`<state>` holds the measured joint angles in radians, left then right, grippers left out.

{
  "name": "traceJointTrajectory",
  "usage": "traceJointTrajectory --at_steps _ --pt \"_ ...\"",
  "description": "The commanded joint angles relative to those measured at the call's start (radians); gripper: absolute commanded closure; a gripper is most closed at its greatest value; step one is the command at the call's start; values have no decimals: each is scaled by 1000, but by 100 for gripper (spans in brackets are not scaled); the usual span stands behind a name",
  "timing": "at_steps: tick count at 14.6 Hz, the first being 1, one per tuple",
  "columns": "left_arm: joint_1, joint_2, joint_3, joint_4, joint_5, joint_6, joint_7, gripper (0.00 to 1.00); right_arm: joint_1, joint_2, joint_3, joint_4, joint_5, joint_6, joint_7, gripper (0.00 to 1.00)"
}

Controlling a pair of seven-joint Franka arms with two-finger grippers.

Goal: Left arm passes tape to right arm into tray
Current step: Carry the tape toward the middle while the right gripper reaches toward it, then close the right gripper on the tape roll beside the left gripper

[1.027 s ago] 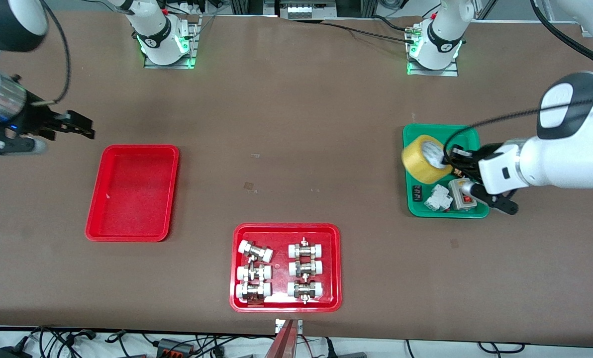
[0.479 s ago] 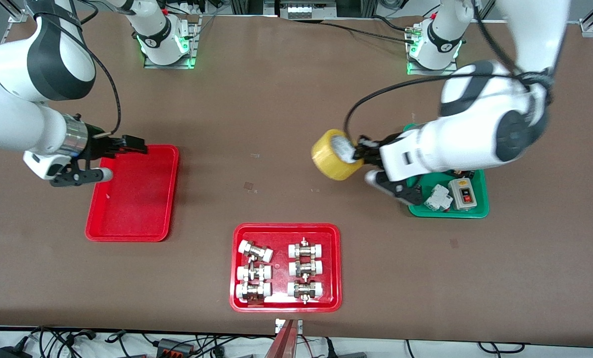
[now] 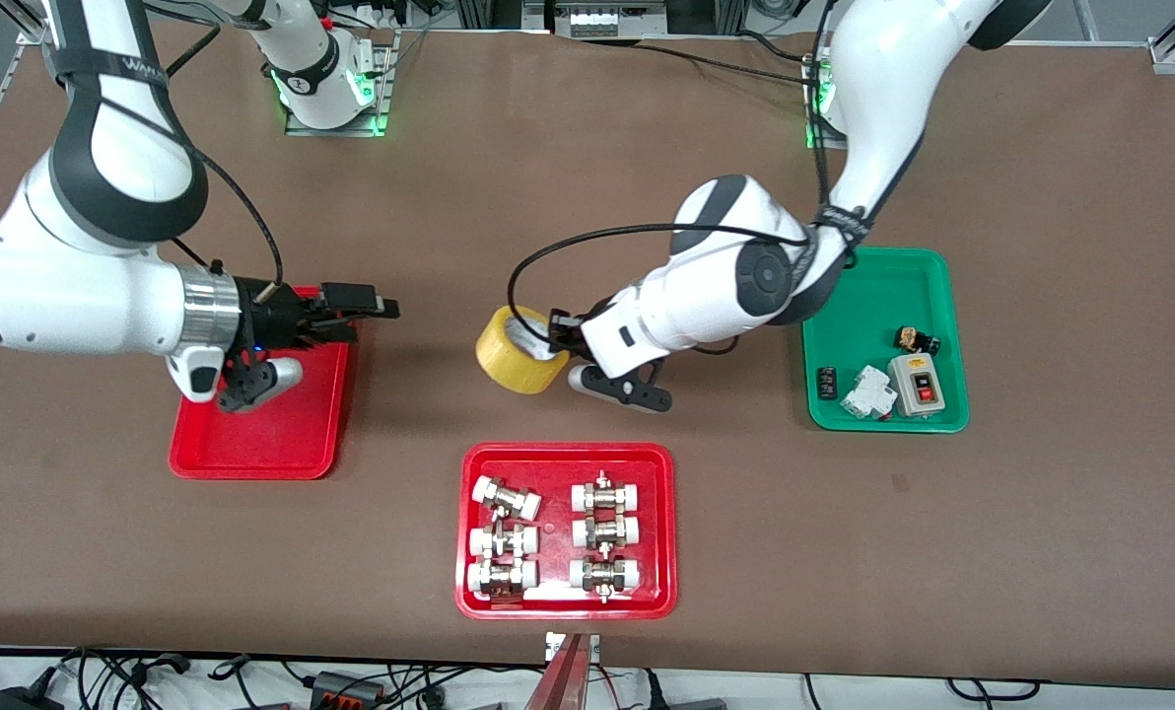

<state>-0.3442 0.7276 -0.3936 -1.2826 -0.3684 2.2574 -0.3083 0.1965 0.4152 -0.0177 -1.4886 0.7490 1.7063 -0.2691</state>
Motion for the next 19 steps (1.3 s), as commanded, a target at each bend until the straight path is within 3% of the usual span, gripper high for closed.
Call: traceJointTrajectory --at_steps 1,4,10,19 --pt "-16 9 1 32 -21 10 -18 100 20 94 -1 96 53 -5 -134 0" --pt "-30 9 4 32 -15 10 -46 100 44 112 8 97 59 47 -226 0" --pt "-35 35 7 34 -6 21 -34 99 104 132 16 97 64 137 -231 0" --pt "-24 32 7 35 -6 19 -32 99 129 162 16 93 64 151 -305 0"
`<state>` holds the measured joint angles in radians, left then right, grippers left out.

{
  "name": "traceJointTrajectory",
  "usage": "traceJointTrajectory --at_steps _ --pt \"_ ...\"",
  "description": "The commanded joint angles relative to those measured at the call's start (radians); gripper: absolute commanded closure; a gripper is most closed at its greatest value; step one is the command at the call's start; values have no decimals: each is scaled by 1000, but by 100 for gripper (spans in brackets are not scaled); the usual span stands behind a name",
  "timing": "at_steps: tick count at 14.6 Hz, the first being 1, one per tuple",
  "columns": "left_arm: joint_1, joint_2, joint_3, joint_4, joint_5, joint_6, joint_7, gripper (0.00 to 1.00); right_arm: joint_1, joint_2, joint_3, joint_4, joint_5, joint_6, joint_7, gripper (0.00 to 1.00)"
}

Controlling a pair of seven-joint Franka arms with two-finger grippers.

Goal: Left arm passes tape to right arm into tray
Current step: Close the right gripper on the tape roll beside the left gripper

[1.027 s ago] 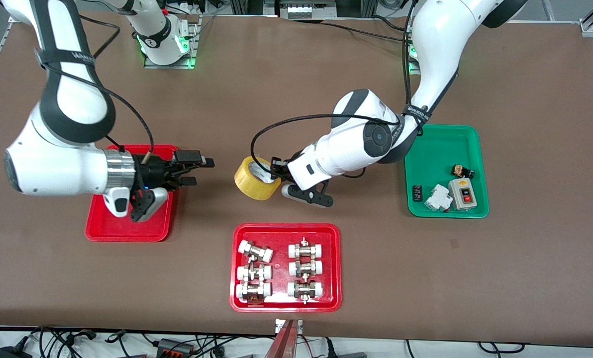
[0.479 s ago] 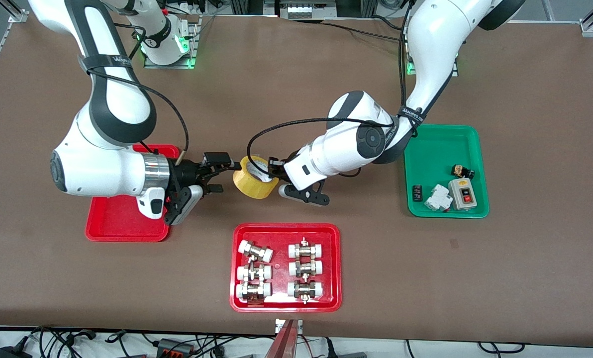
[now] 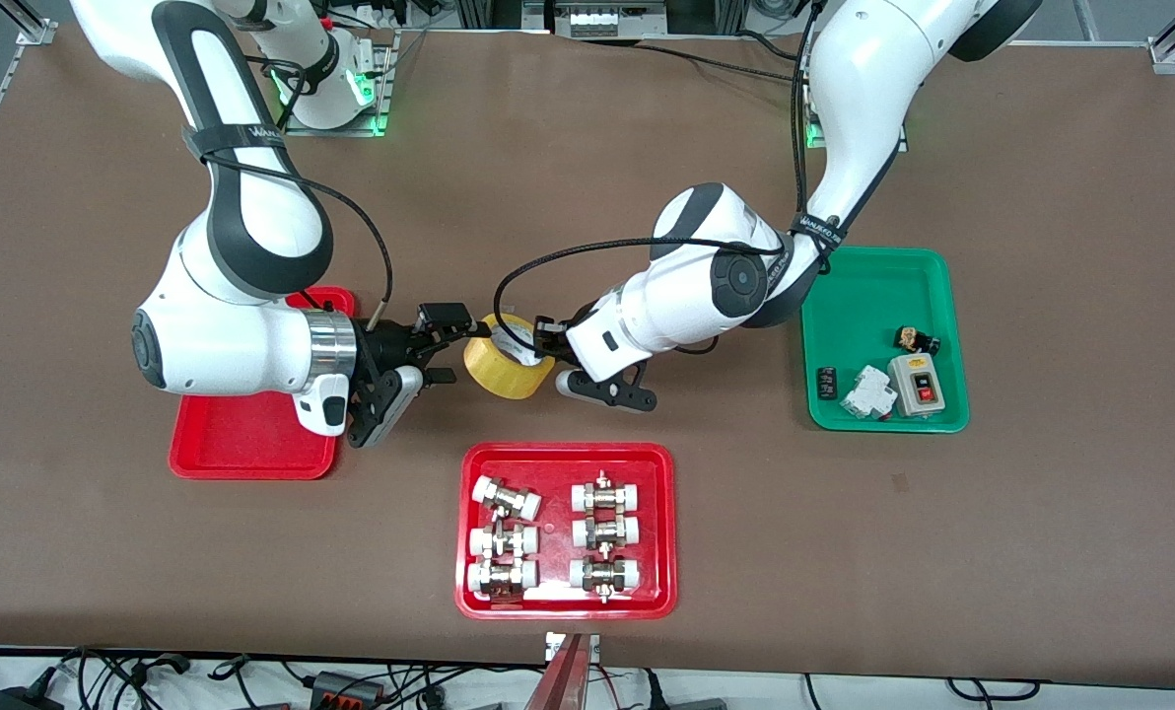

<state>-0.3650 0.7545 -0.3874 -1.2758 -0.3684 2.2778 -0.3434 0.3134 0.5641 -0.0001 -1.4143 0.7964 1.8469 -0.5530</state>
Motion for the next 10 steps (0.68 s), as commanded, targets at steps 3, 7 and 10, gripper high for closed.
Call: traceJointTrajectory --at_steps 3,7,10 --pt "-3 5 2 29 -6 -1 3 99 32 22 -1 20 18 52 -19 0" --pt "-3 6 1 27 -6 -1 3 99 33 26 -1 18 18 58 -21 0" --pt "-3 5 1 29 -6 -1 3 99 42 26 0 17 18 57 -21 0"
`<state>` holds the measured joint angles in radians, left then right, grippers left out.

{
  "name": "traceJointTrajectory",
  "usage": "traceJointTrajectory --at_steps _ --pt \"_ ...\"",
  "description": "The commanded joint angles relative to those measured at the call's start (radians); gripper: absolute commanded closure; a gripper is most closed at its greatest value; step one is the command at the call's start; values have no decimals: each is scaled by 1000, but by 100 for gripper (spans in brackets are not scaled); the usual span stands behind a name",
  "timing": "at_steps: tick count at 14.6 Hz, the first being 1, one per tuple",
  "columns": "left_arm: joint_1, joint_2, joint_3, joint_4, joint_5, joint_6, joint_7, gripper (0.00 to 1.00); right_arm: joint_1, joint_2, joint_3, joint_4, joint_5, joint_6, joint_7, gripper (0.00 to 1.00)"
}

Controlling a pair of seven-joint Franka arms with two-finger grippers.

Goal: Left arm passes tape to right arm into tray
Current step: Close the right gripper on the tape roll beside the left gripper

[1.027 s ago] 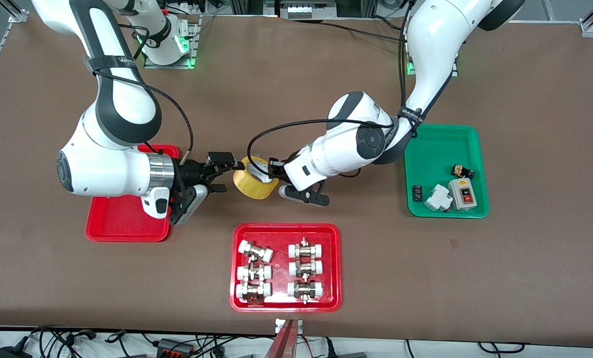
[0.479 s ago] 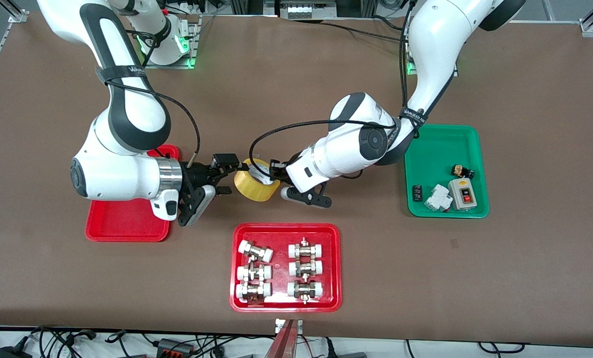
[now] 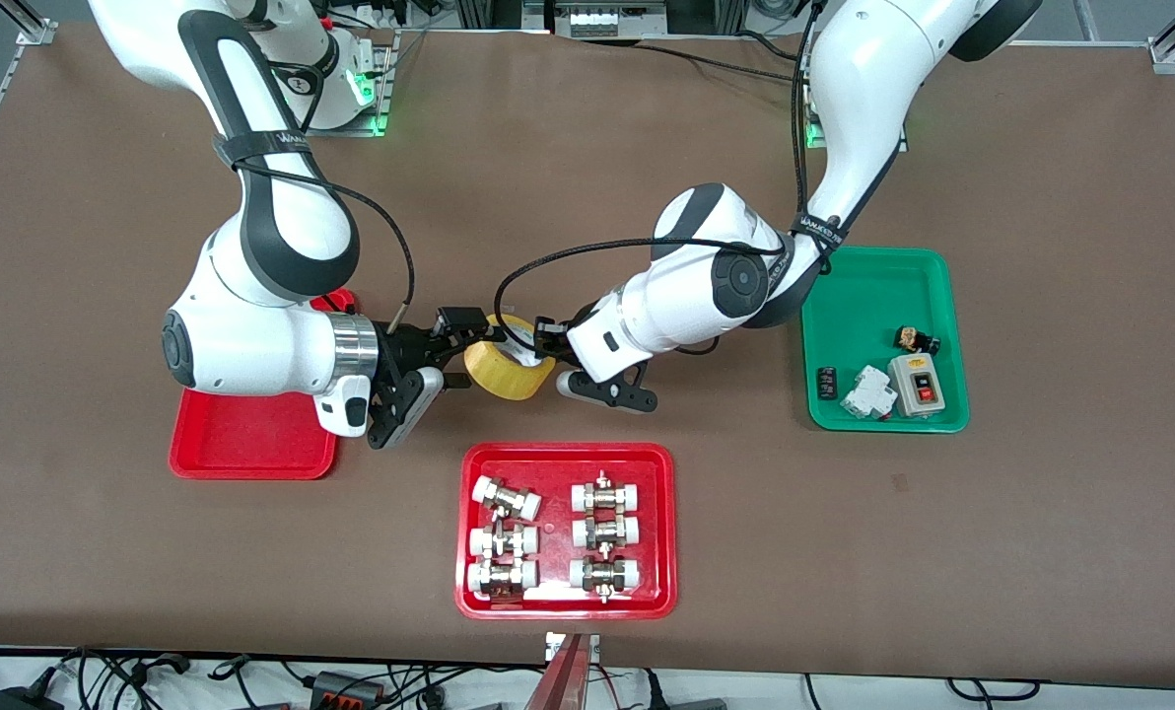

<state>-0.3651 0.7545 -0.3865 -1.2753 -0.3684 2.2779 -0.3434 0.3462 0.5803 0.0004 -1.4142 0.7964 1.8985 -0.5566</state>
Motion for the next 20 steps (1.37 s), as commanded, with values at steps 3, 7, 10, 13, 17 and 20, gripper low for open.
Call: traceJointTrajectory --at_steps 3,7,10,13,17,20 --pt "-3 5 0 28 -6 -1 3 99 8 10 0 15 17 1 -17 9" --pt "-3 5 1 28 -6 -1 1 99 7 10 0 15 17 -9 -17 10" --pt "-3 5 0 28 -6 -1 1 99 4 10 0 15 17 -18 -17 11" --pt "-3 5 0 28 -9 -1 0 99 0 4 0 15 17 -39 -17 15" --pt "-2 5 0 28 -9 -1 0 99 -7 0 -2 15 17 -61 -17 16" --pt "-2 5 1 28 -9 -1 0 99 -10 -3 -2 15 17 -68 -17 17"
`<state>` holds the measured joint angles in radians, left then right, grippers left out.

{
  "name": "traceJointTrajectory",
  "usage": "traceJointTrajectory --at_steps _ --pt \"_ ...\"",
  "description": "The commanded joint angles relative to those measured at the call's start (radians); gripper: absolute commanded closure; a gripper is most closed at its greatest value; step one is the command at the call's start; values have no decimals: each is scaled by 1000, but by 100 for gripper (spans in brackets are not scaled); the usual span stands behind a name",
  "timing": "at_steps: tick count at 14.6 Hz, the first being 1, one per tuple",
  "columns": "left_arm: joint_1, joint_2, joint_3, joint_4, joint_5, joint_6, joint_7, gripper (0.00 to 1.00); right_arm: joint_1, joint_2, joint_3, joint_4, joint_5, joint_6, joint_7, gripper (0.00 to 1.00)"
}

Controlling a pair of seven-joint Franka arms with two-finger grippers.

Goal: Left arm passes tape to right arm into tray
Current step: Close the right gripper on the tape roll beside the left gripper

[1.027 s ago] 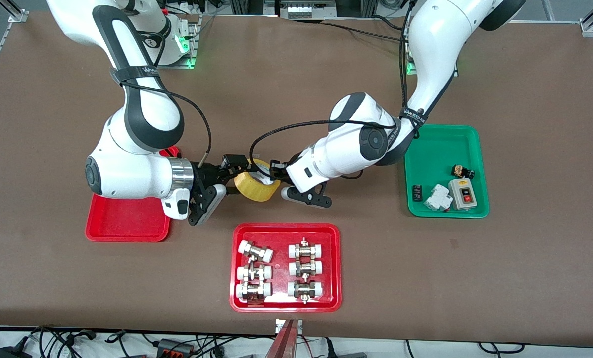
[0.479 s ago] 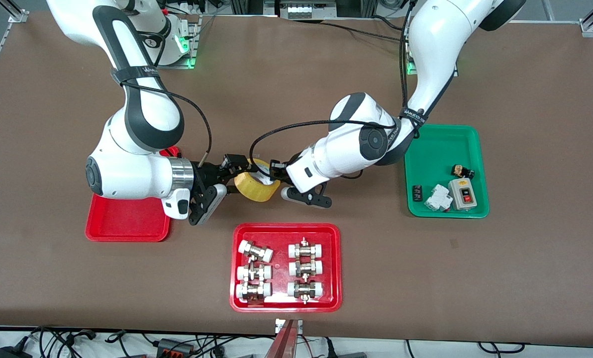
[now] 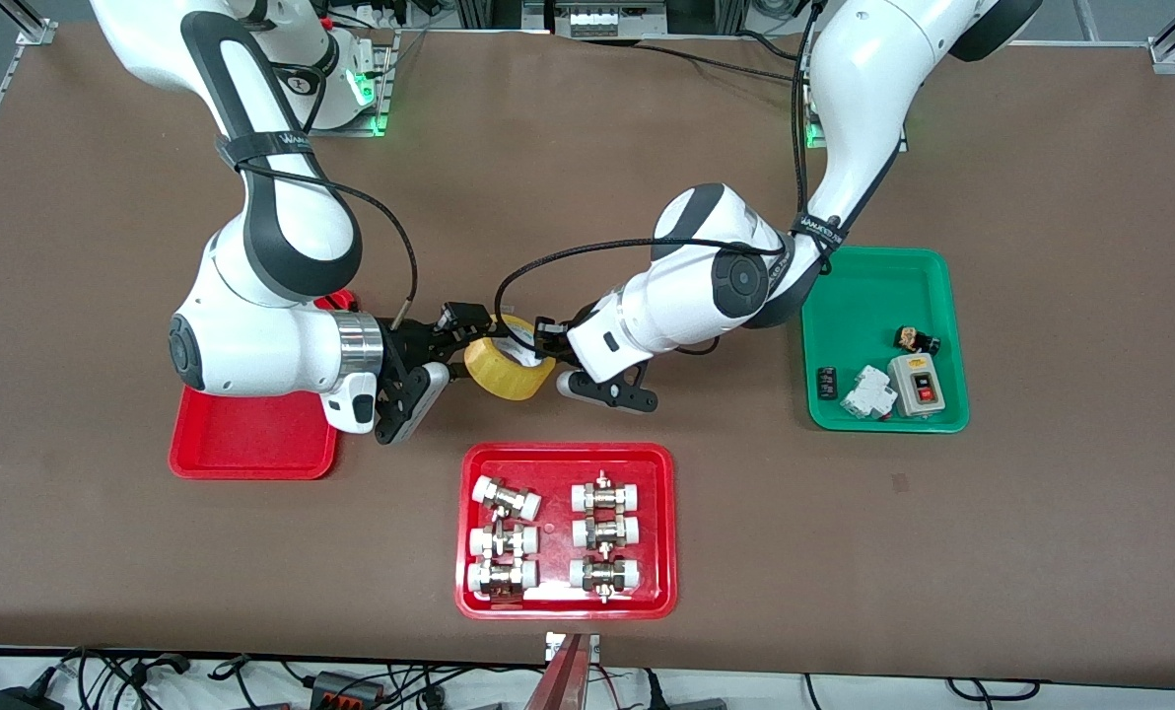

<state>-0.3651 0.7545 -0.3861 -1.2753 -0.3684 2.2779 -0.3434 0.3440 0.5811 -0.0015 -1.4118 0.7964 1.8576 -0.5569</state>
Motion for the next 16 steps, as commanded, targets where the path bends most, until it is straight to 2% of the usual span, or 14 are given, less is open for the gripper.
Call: traceJointTrajectory --at_steps 1,4,5,7,8,9,13,14,15,16 --pt "-2 5 0 28 -9 -1 0 99 -10 -4 0 13 17 -29 -17 17" --pt "0 3 0 28 -7 -1 0 99 -11 -7 0 13 17 -31 -17 19" --pt "0 3 1 28 -7 -1 0 99 -11 -10 0 13 17 -31 -15 26" --pt "0 3 0 28 -6 -1 0 99 -11 -10 0 13 17 -31 -15 56" --pt "0 3 1 28 -6 -1 0 99 -11 -10 0 13 17 -31 -15 66" --pt "1 3 1 28 -6 -1 0 99 -11 -10 0 13 17 -31 -17 70" --pt "0 3 1 28 -6 -1 -2 98 -13 -10 0 13 17 -31 -20 74" --pt "0 0 1 28 -4 -5 -5 91 -14 -10 0 13 17 -31 -20 74" --pt "1 -7 6 28 -1 -8 -5 67 -14 -10 0 13 17 -32 -20 74" --pt "17 -14 15 28 17 -9 -3 1 -16 -10 0 13 18 -35 -20 74"
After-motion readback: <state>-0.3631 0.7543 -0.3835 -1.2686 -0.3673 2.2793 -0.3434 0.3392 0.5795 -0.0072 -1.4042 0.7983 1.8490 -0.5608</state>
